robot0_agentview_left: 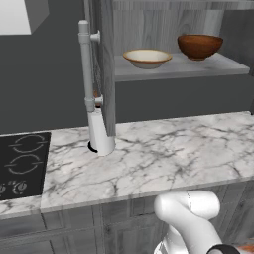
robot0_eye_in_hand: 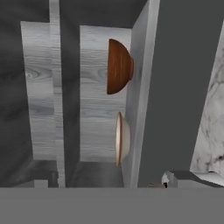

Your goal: Open the cabinet. Pick the bowls from the counter and place them in the cabinet. Then close the cabinet.

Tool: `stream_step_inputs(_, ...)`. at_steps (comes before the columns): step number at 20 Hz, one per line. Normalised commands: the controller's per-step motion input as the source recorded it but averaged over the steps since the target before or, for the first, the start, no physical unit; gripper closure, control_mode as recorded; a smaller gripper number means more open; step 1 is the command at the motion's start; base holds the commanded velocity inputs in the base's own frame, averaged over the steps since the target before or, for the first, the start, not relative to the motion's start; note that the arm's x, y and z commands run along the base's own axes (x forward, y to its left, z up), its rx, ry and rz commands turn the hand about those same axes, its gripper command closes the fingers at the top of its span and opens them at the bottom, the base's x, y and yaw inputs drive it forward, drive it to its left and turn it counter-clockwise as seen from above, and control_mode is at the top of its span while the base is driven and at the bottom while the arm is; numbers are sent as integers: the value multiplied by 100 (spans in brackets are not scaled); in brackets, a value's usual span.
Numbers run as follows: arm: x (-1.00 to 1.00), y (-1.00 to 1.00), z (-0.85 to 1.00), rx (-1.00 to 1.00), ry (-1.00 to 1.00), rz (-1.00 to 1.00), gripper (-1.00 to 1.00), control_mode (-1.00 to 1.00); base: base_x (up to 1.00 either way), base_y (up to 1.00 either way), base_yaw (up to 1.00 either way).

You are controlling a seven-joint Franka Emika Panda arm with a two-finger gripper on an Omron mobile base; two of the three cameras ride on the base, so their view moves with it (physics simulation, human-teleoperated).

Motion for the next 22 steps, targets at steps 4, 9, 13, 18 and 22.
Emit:
stream_step_inputs(4, -70, -30, 0, 4, -6, 0, -100, -100, 0, 0, 0)
stream_step_inputs(9, -57, -28, -2, 4, -12, 0, -100, -100, 0, 0, 0)
stream_step_inputs(13, -33, -47, 0, 7, -4, 0, -100, -100, 0, 0, 0)
stream_step_inputs(18, -29, -43, 0, 2, 1, 0, -100, -100, 0, 0, 0)
stream_step_inputs(22, -25, -33, 0, 0, 3, 0, -100, -100, 0, 0, 0)
